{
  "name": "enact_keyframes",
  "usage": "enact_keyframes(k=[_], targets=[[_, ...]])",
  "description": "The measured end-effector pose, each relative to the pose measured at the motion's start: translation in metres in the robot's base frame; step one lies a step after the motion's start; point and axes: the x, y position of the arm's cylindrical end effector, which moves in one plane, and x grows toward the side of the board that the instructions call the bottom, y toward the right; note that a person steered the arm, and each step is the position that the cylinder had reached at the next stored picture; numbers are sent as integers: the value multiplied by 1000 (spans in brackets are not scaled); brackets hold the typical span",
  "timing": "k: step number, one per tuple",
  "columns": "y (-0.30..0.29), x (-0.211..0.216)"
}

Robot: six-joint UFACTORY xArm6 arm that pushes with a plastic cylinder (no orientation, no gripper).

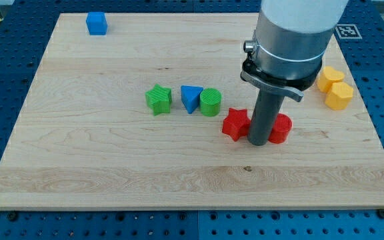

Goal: Move the red circle right to the red star

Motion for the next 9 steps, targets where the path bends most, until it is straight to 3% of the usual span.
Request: enact_keyframes(k=[4, 9], targets=[[3, -33], [22, -9]])
